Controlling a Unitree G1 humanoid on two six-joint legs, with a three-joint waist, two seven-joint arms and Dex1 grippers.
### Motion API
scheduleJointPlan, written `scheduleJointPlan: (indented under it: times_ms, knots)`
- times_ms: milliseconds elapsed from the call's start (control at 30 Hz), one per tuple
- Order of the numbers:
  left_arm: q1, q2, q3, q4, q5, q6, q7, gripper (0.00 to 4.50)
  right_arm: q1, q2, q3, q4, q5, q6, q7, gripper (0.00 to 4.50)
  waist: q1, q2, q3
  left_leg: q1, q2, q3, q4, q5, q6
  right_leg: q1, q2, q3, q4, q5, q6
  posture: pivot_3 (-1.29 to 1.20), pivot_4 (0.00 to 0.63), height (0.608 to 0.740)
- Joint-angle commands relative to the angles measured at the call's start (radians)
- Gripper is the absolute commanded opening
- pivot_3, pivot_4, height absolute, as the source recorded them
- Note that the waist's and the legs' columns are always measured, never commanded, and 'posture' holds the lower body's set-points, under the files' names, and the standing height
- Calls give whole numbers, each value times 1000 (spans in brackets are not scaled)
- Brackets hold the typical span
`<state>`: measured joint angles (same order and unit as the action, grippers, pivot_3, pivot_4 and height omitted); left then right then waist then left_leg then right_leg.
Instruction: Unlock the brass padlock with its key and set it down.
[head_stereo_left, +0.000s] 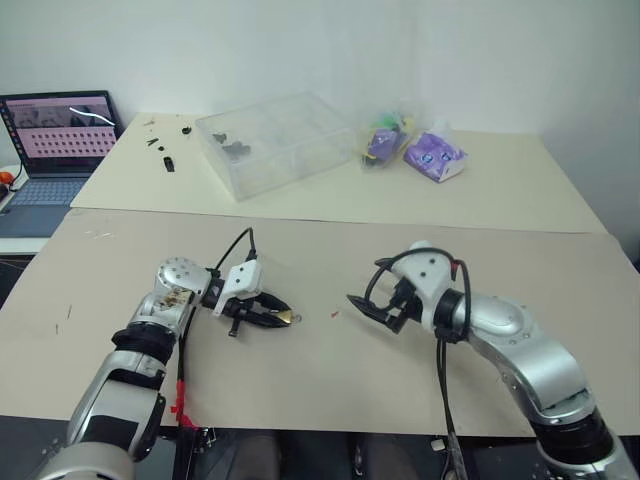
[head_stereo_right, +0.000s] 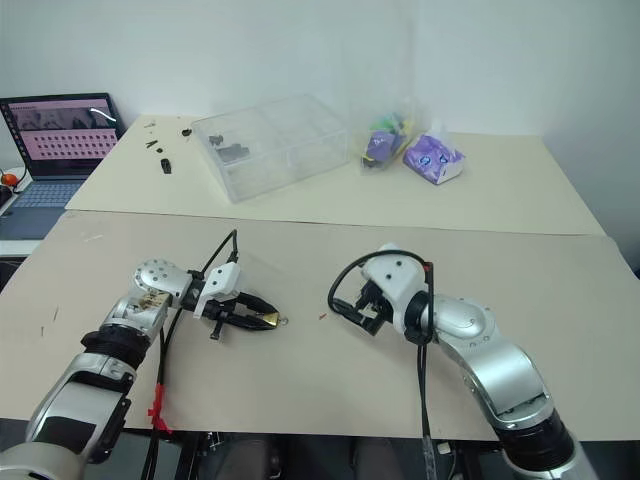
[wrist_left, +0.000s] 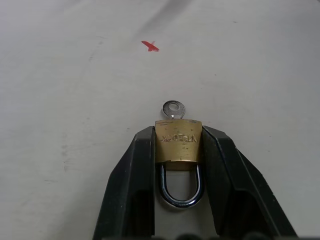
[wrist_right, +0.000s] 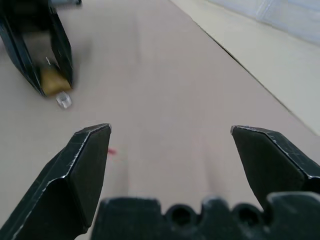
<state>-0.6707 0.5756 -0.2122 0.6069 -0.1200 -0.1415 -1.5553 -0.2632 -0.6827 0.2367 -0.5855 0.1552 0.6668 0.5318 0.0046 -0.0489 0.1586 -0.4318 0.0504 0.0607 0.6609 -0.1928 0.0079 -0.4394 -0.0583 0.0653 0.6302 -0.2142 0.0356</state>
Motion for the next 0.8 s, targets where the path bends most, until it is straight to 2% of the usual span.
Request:
scheduleJointPlan:
  times_ms: [33,100,200,300,400,567,800]
  knots:
    - [-87,78,72,-152,-64,129,-2,836,22,-104,65,-21,-188,-234,20,4500,-3,-1,1,-1,0,0,0,0,0,-1,0,0,0,0,0,0,150,740]
    - [-92,122,88,-238,-94,211,-16,836,21,-149,96,-2,-314,-385,-6,4500,-7,-1,1,-3,0,-1,0,0,0,-2,1,0,0,0,0,0,150,740]
    - [-79,176,112,-401,-165,366,-21,836,4,-192,127,54,-569,-687,-154,4500,-20,-1,1,-2,0,0,0,0,0,-2,0,0,0,-1,12,0,150,740]
    - [-55,185,122,-517,-224,481,7,836,-23,-163,126,101,-734,-908,-320,4500,-23,-1,1,-2,0,0,0,0,0,-2,0,0,0,-2,13,0,150,740]
    - [-25,190,112,-592,-241,517,21,836,-61,-139,162,170,-913,-1055,-440,4500,-25,-1,1,-1,0,0,0,0,0,-2,1,0,1,-3,11,0,150,740]
    - [-30,187,112,-621,-252,550,46,836,-98,-56,202,218,-1010,-1183,-478,4500,-24,-1,1,0,0,0,0,0,0,-1,1,1,2,-6,6,0,150,740]
    - [-31,179,106,-648,-265,569,70,836,-146,13,188,275,-1041,-1256,-470,4500,-24,-1,1,0,-1,0,0,0,0,0,1,1,2,-5,6,0,150,740]
